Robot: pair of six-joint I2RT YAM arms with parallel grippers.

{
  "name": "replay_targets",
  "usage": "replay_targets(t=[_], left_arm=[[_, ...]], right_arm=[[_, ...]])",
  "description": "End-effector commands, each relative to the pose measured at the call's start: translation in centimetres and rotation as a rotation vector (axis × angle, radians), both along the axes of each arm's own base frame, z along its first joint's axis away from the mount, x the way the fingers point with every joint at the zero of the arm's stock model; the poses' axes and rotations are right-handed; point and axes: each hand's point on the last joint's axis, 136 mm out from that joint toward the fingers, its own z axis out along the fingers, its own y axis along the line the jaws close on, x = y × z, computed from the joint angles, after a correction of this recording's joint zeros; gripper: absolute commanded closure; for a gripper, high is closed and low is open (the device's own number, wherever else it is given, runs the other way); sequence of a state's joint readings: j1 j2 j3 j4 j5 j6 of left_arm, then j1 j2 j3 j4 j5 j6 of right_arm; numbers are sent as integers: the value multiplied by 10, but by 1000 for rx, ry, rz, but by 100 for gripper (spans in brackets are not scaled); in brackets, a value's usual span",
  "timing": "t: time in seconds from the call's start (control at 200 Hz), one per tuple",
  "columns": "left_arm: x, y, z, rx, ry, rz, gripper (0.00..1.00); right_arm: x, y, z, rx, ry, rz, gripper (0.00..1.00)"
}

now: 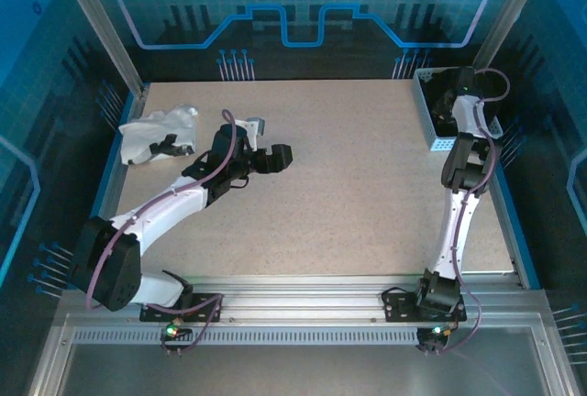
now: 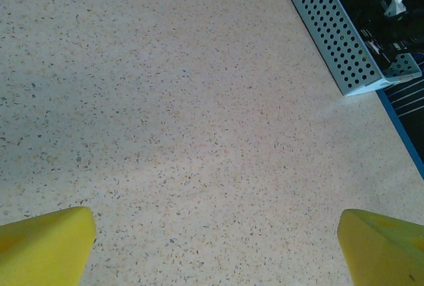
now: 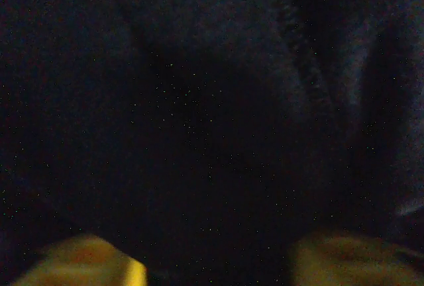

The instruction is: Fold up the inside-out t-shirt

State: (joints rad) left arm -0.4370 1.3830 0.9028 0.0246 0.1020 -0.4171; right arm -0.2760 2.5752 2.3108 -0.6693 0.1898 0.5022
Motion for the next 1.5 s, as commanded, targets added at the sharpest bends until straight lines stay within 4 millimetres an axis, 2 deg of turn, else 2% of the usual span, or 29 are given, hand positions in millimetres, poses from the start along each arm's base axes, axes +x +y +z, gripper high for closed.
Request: replay_targets(t=[0.0,0.05,0.06,0.095,0.105,0.115,0.125,0.14,0.225,0.3,0.36,0.505,0.635,0.705,0.81,0.94,1.035,1.15,1.165,1.275,1.395,1.495], left_arm=[[-6,-3,16,-6,-20,-18,5],[-8,-2,15,-9,-18,-19,5],[-8,-2,15,-10,-17,-19,5],[-9,-2,15,-15,-17,-19,5],[-10,-2,15,-15,-16,-19,5],[-10,-2,15,-17,-17,-18,5],[-10,-2,15,-18,-16,-17,5],[-10,-2,15,-20,-18,-16,5],[-11,-4,16,-35,-19,-18,5],[-12,-8,18,-49,-25,-25,5],[-13,-12,19,-59,-25,-41,5],[-18,-20,22,-57,-25,-78,5],[-22,-19,24,-57,-35,-79,5],[-24,-19,24,-60,-39,-80,5],[-25,-14,25,-42,-50,-68,5],[-24,1,28,-2,-85,-4,4],[-23,21,31,29,-112,76,3],[-21,51,36,22,-120,188,3],[-20,55,36,18,-117,204,3],[-23,89,41,5,-124,317,3],[-31,122,49,34,-133,429,2],[-44,146,57,76,-153,515,2]], right_arm=[[9,13,31,57,-78,36,77],[9,12,62,57,-155,28,89],[8,11,74,58,-187,21,92],[5,10,89,67,-244,2,97],[4,9,105,65,-287,-4,99],[2,9,113,69,-312,-7,100],[-1,10,127,77,-363,-18,100],[-2,9,138,80,-402,-26,100],[-29,12,193,127,-664,-93,100],[-57,18,228,155,-852,-140,100],[-77,23,248,187,-991,-163,100],[-109,35,291,242,-1208,-152,100],[-139,55,344,289,-1391,-81,100],[-154,75,371,308,-1451,-18,100],[-181,121,415,290,-1513,137,100],[-220,198,469,232,-1530,403,100],[-255,258,510,166,-1527,623,100],[-292,319,543,181,-1507,858,100],[-292,326,539,195,-1476,881,100],[-310,367,551,268,-1414,1031,100],[-313,394,549,335,-1337,1120,100],[-299,405,530,360,-1227,1132,100]])
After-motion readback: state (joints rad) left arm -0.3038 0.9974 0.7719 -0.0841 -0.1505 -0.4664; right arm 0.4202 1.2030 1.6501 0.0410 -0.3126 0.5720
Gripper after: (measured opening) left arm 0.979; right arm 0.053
